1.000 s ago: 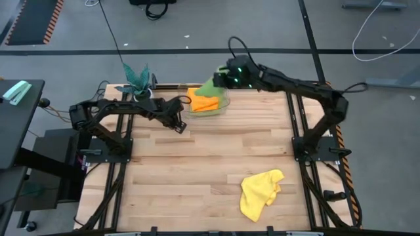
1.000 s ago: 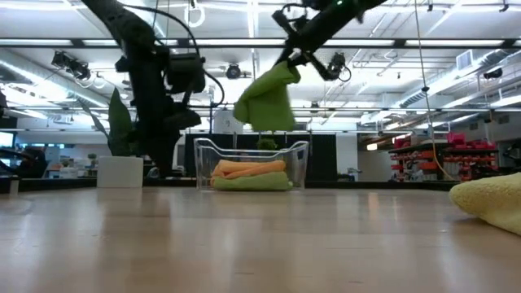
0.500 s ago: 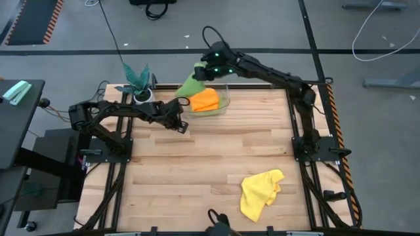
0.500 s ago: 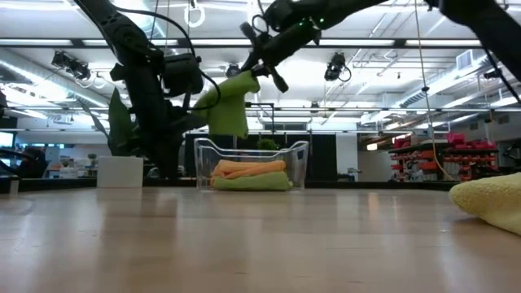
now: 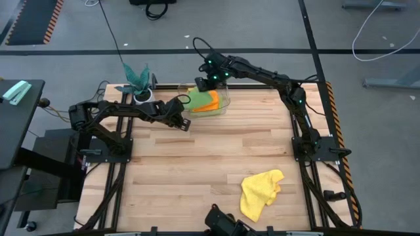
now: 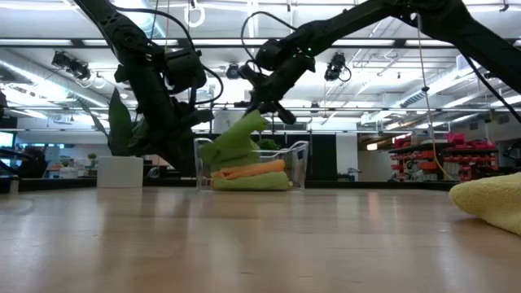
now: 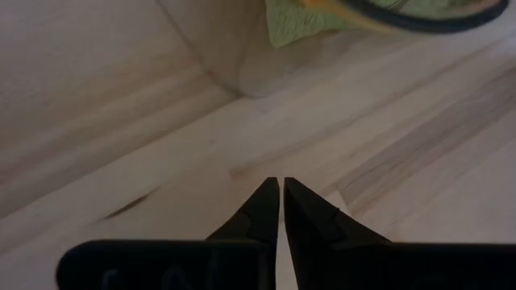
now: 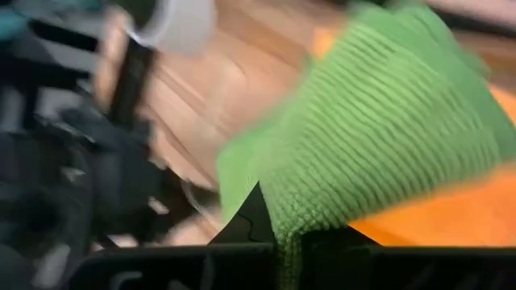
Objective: Fold microfiber towels
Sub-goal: Put the green microfiber cloth into the transparent bin, then fold the yellow microfiber cloth
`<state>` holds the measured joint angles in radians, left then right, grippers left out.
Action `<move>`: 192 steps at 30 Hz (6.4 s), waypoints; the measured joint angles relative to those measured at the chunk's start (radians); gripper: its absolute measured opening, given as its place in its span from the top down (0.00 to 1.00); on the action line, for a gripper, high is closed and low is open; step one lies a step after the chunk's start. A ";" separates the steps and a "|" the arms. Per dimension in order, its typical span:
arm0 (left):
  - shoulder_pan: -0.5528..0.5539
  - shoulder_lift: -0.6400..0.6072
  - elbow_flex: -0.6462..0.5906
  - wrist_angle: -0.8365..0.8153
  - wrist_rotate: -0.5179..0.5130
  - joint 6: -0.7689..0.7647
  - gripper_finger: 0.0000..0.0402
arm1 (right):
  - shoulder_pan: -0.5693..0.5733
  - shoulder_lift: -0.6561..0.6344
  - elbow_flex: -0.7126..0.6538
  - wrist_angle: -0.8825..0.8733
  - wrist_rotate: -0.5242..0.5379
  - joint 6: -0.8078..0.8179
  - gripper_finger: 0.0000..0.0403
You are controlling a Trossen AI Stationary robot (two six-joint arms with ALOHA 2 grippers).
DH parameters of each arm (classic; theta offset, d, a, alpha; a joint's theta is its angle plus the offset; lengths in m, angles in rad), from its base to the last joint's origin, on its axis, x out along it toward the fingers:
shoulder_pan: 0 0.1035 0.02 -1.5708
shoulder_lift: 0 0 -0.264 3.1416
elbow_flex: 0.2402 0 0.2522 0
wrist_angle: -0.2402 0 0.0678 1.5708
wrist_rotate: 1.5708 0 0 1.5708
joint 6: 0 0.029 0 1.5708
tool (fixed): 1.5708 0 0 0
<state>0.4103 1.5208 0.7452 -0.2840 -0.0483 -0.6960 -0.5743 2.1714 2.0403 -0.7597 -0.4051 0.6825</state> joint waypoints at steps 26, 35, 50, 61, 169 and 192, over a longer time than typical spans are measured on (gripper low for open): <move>0.002 0.001 0.000 0.032 0.000 0.018 0.94 | -0.064 -0.017 -0.113 -0.308 0.136 -0.040 0.92; 0.002 0.001 0.000 0.023 0.000 0.037 0.98 | -0.064 -0.017 -0.141 -0.305 0.143 -0.062 0.69; 0.000 0.001 0.000 0.019 0.000 0.038 0.96 | -0.105 -0.092 -0.132 -0.283 0.191 -0.092 0.45; 0.000 0.001 0.000 0.023 0.000 0.037 0.94 | -0.057 -0.169 -0.130 -0.245 0.209 -0.100 0.53; -0.427 0.001 0.000 0.021 -0.229 -0.347 0.93 | 0.140 -0.093 -0.217 -0.260 0.464 -0.447 1.00; -0.495 0.001 0.000 0.031 -0.264 -0.313 0.93 | 0.125 -0.285 -0.217 -0.295 0.432 -0.443 0.96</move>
<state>-0.0851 1.5215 0.7452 -0.2531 -0.3122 -1.0092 -0.4492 1.8865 1.8235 -1.0543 0.0265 0.2396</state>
